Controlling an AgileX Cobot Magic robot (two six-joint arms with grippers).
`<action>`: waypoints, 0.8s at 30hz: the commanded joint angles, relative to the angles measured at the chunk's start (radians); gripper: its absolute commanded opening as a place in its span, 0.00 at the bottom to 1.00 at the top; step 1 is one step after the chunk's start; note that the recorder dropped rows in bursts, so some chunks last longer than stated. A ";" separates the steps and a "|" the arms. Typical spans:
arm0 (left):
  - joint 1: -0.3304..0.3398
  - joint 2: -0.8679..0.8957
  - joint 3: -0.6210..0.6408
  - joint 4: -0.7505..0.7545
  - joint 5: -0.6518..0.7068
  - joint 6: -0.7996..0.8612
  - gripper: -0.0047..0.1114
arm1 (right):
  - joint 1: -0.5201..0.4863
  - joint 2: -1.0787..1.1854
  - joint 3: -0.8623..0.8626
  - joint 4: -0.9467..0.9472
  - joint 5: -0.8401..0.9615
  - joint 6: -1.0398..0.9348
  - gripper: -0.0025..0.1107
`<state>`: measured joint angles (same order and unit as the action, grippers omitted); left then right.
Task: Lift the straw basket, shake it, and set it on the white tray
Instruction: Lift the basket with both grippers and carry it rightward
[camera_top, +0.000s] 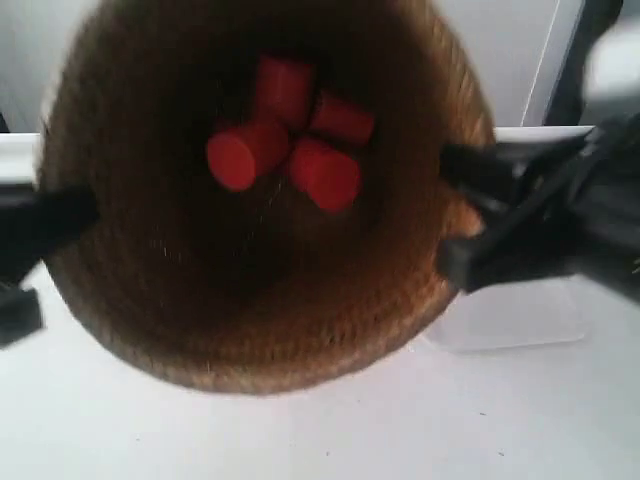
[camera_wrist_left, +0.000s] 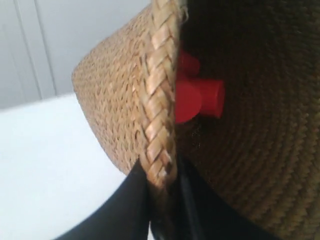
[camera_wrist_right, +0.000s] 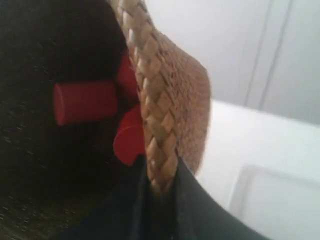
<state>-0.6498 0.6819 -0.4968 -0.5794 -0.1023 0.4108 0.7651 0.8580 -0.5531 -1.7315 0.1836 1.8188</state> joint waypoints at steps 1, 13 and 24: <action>-0.003 0.014 -0.054 0.046 0.005 0.011 0.04 | -0.004 0.026 -0.047 -0.013 0.020 0.011 0.02; -0.001 -0.062 -0.017 0.093 0.068 -0.080 0.04 | -0.004 0.029 0.001 -0.013 -0.015 0.065 0.02; -0.001 -0.106 -0.164 0.176 0.349 -0.180 0.04 | -0.004 -0.072 0.000 -0.013 -0.124 0.099 0.02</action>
<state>-0.6459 0.5530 -0.7478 -0.4459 0.2037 0.2790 0.7631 0.7295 -0.6706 -1.7265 0.0000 1.9078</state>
